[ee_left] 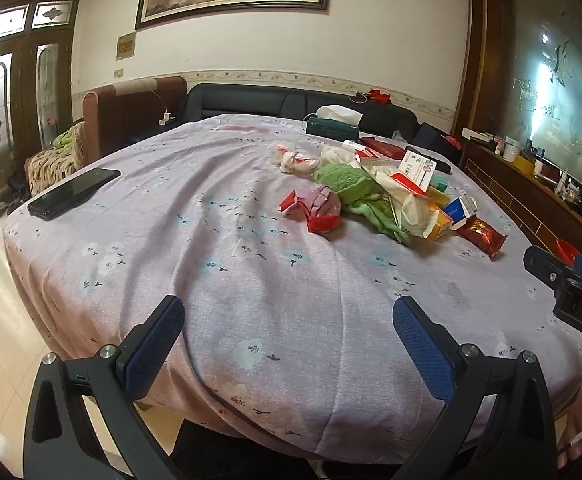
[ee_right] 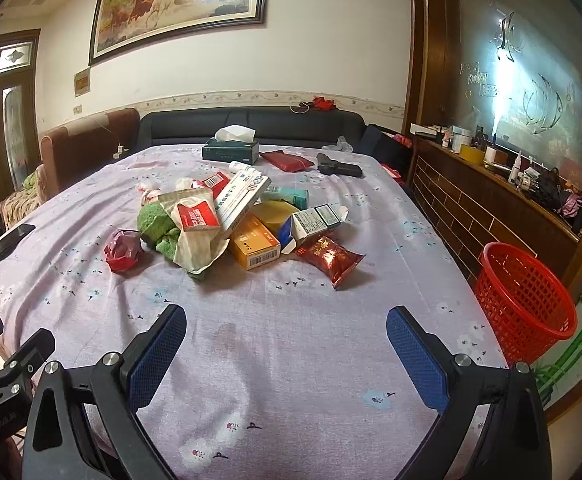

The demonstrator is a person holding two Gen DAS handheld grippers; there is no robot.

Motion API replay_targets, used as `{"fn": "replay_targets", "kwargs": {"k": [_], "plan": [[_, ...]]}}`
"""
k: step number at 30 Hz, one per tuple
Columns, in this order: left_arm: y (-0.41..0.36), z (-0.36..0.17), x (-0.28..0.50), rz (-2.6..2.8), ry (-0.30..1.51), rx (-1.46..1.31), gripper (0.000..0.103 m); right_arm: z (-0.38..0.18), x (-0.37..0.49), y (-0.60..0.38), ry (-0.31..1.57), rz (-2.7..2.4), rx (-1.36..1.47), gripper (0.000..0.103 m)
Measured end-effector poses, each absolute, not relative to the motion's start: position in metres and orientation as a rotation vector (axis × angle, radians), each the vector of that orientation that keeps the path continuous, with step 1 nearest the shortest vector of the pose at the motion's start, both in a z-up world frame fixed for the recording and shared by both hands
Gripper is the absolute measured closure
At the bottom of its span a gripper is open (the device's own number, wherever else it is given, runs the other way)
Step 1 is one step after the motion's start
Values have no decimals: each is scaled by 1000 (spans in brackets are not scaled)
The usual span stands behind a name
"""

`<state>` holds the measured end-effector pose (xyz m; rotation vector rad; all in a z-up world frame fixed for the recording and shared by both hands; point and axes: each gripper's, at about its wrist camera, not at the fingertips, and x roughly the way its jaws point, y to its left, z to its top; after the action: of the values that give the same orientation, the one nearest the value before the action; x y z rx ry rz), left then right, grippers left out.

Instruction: Collect trash

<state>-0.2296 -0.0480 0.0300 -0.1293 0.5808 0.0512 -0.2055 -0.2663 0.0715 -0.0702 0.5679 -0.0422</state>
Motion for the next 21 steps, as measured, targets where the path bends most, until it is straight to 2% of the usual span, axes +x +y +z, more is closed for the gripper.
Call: {"fn": "replay_targets", "kwargs": {"k": [21], "plan": [[-38,28,-222,63,596,-154,0,66,-202,-265,597,-34,-78,1]]}}
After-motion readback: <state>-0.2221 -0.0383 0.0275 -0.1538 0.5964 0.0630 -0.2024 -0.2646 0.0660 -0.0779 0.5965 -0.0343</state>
